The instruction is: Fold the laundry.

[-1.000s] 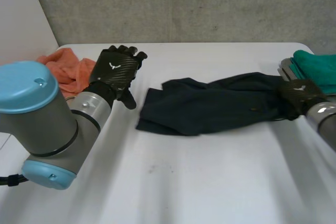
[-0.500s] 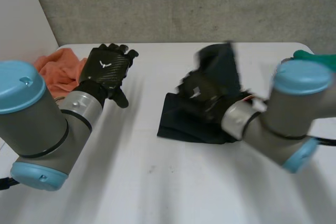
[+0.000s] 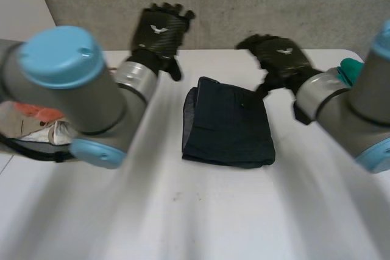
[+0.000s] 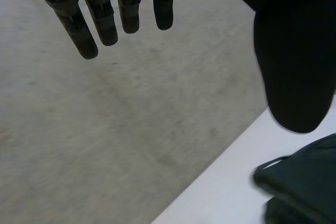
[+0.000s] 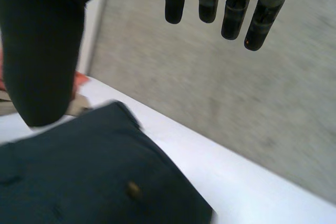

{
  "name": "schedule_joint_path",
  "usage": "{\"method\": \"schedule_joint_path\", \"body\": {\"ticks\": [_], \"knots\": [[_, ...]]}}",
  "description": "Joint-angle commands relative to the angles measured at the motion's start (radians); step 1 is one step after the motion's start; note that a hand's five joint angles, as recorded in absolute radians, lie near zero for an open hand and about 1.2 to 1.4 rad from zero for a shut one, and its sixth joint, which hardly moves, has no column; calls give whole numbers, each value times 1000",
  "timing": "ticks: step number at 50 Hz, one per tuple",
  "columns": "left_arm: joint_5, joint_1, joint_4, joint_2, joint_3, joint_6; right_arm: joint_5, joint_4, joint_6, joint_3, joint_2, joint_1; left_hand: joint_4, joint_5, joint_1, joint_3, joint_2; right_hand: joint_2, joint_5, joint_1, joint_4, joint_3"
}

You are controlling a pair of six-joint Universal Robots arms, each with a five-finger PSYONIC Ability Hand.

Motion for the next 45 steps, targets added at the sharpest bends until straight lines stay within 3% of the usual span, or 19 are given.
{"method": "schedule_joint_path", "body": {"ticks": [1,13,20,29,38,45], "knots": [[6,-96,-151,-245,253,-23,-6,143,-31,-98,79,-60,6,-4,-7,-6,3,-49,-71,-29,-62,-41],[-17,-93,-363,-479,465,-20,-109,262,-97,-298,324,-42,91,81,78,79,88,-49,-71,-29,-62,-41],[-51,-47,-428,-499,463,24,-57,286,-226,-358,435,0,117,108,104,106,115,-49,-71,-29,-62,-41],[-56,-45,-434,-545,466,139,8,278,-344,-384,510,24,97,87,84,85,94,-49,-71,-29,-62,-41],[-52,-48,-429,-518,468,149,19,275,-363,-391,484,29,70,61,57,59,68,-49,-71,-29,-62,-41],[-33,-47,-426,-378,434,139,31,251,-358,-338,334,26,17,8,5,6,15,-49,-71,-29,-62,-41]]}}
